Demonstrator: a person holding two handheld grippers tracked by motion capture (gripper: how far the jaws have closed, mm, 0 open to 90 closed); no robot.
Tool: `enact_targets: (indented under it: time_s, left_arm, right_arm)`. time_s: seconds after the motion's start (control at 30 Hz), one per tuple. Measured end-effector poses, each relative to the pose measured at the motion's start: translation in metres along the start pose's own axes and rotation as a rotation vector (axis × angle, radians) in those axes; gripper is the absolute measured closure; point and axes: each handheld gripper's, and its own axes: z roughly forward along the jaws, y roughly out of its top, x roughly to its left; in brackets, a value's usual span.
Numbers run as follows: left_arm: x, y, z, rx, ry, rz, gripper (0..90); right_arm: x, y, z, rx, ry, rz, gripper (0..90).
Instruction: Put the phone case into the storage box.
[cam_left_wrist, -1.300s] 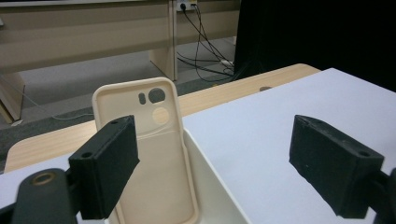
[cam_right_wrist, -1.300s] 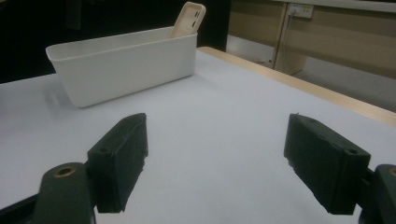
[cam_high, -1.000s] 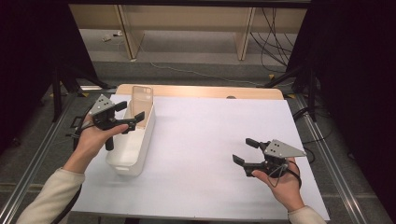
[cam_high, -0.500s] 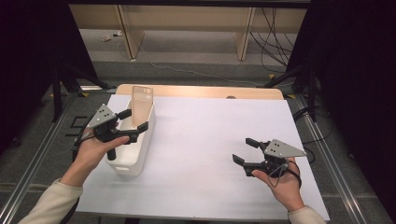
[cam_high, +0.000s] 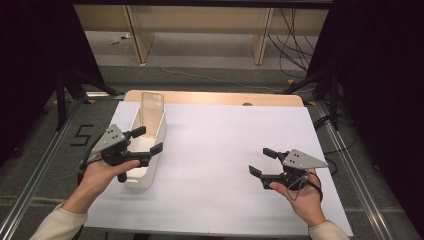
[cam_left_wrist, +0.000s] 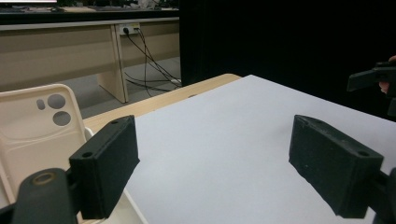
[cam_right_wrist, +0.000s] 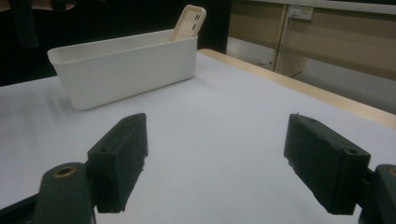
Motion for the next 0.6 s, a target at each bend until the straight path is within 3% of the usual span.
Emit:
enact_targets:
  time_s: [0.33,0.37,0.43,0.6]
  left_arm:
    - [-0.008,-0.012,-0.008,-0.005,0.001,0.008,15.5]
    - [-0.009,-0.013,-0.009,-0.001,0.001,0.013,15.5]
    - [-0.011,-0.015,-0.009,0.001,0.000,0.018,15.5]
    - [-0.012,-0.019,-0.010,-0.001,0.001,0.028,15.5]
  right_arm:
    - [0.000,0.000,0.000,-0.009,0.003,0.003,22.8]
    - [0.002,0.000,-0.001,0.003,0.009,0.019,22.8]
    - [0.001,0.000,0.000,-0.013,0.002,0.004,22.8]
    - [0.001,0.000,-0.001,0.010,0.005,0.014,22.8]
